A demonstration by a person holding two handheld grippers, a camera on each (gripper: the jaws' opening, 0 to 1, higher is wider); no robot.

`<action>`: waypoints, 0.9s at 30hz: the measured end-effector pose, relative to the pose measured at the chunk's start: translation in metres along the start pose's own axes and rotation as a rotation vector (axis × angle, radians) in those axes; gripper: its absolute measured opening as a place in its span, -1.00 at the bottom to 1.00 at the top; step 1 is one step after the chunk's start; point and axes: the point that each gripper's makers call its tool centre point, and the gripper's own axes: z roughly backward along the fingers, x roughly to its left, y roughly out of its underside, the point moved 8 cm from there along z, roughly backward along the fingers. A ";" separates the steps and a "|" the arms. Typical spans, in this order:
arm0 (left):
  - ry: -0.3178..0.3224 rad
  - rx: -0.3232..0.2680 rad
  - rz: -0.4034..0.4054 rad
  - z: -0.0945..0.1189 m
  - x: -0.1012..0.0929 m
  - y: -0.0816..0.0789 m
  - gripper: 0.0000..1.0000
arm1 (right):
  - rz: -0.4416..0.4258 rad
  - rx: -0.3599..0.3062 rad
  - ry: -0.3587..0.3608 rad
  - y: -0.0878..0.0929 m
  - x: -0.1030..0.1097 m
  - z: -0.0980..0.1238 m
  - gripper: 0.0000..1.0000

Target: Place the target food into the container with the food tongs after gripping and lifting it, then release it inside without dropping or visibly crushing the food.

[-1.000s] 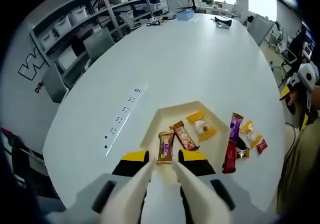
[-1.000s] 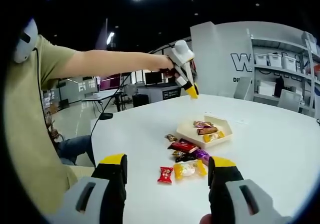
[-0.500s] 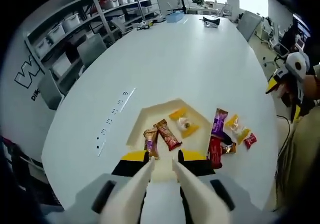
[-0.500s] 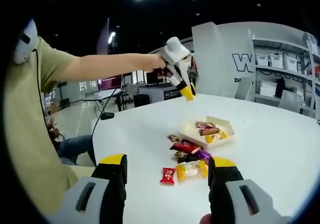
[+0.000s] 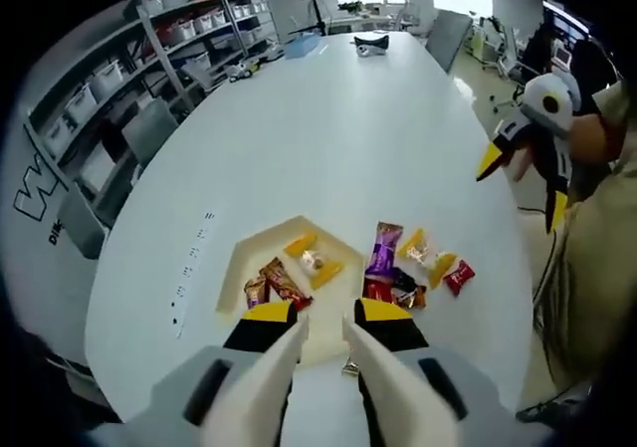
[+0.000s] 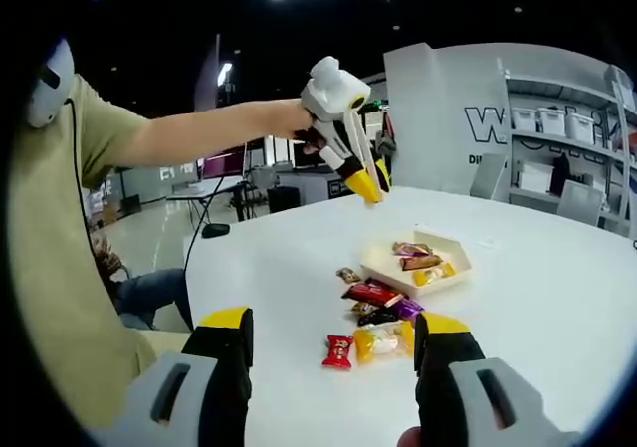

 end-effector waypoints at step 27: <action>0.169 -0.064 -0.229 0.006 -0.061 -0.007 -0.57 | -0.008 0.002 -0.006 0.003 0.001 -0.003 0.28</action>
